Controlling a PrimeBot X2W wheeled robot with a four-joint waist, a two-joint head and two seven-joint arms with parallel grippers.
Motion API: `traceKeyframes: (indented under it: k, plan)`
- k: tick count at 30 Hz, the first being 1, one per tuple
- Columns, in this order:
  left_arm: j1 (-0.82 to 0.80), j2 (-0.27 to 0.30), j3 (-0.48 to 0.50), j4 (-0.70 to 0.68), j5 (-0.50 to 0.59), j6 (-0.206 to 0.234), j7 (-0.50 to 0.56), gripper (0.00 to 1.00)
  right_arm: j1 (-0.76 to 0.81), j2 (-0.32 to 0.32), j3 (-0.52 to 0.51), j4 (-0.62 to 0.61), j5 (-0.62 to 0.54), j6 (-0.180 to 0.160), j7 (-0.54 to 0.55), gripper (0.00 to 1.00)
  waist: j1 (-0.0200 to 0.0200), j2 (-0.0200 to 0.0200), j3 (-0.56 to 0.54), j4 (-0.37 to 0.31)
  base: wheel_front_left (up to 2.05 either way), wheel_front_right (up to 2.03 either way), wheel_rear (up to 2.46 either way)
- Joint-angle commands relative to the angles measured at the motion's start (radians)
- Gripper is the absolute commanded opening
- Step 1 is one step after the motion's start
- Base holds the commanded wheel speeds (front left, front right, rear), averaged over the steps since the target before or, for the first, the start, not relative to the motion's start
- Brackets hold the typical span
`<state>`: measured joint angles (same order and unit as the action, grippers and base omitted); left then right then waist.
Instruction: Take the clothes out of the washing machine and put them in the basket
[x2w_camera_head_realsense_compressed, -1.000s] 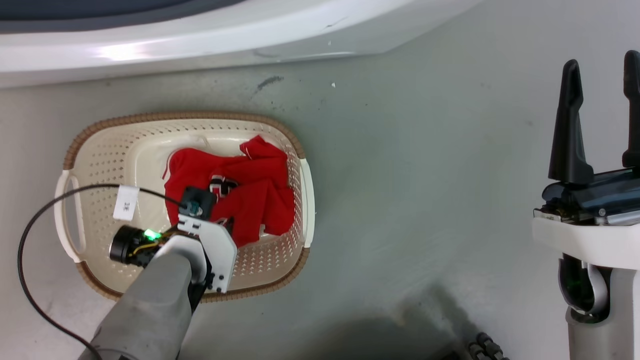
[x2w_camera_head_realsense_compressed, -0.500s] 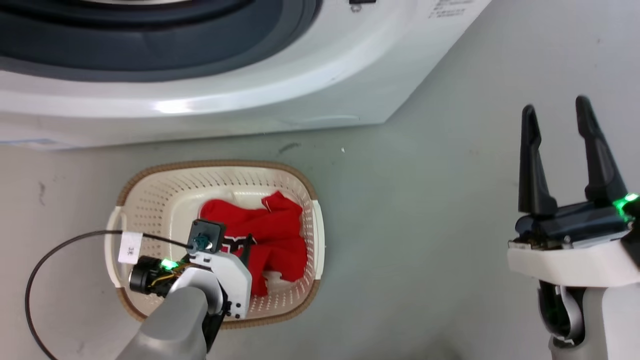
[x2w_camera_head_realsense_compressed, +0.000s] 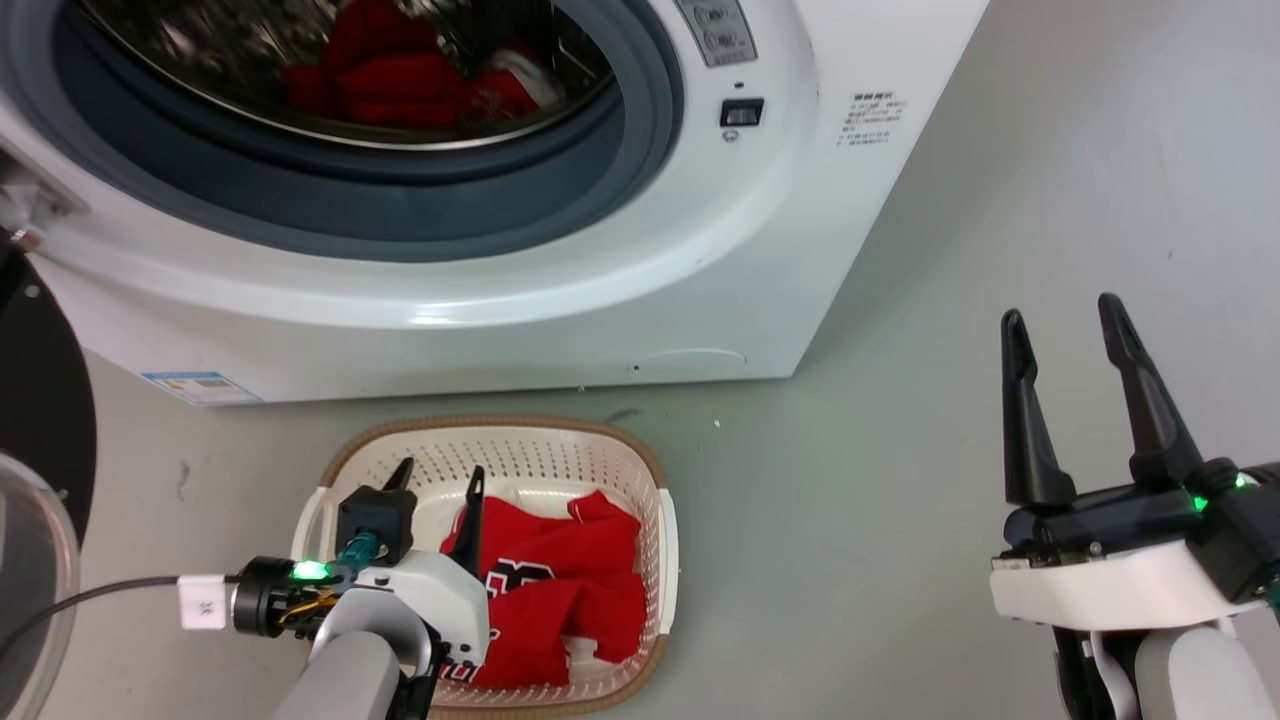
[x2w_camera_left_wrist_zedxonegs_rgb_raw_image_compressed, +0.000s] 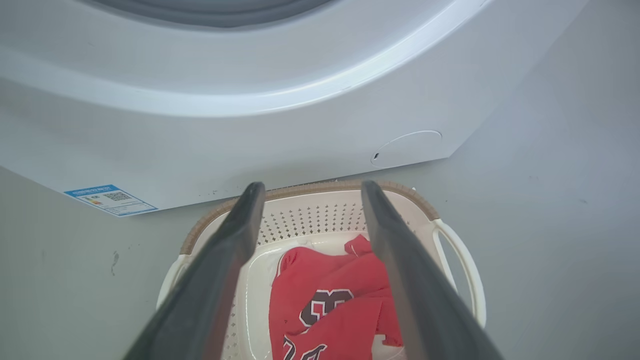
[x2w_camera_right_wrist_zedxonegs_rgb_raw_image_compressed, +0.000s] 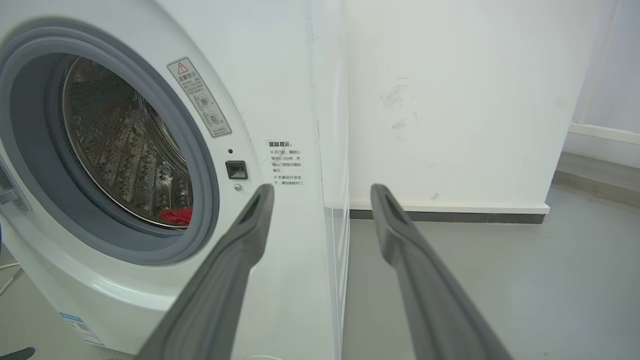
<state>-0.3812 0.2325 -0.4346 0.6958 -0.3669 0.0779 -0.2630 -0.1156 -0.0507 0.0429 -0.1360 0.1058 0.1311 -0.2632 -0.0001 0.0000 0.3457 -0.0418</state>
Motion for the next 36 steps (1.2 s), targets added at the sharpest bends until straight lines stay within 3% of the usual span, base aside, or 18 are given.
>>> traceKeyframes:
  k: [1, 12, 23, 36]
  plan:
    - [0.033, -0.004, 0.034, -0.043, 0.024, 0.009, -0.002, 1.0, 0.019, 0.001, 0.003, 0.002, -0.001, -0.001, -0.002, 1.0, 0.0001, 0.0, -0.042, 0.013, 0.0, 0.0, 0.0]
    - [0.191, -0.059, 0.252, -0.361, 0.166, 0.021, -0.003, 1.0, 0.065, 0.001, 0.007, 0.014, 0.005, -0.001, -0.002, 1.0, 0.0001, 0.0, -0.127, 0.031, 0.0, 0.0, 0.0]
    - [0.244, -0.113, 0.4, -0.587, 0.254, -0.005, -0.003, 1.0, 0.08, 0.001, 0.016, 0.017, 0.007, -0.001, -0.002, 1.0, 0.0001, 0.0, -0.159, 0.024, 0.0, 0.0, 0.0]
    - [0.153, -0.14, 0.479, -0.608, 0.299, -0.05, -0.003, 1.0, 0.049, 0.001, 0.019, 0.008, 0.016, -0.001, -0.002, 1.0, 0.0001, 0.0, -0.115, -0.012, 0.0, 0.0, 0.0]
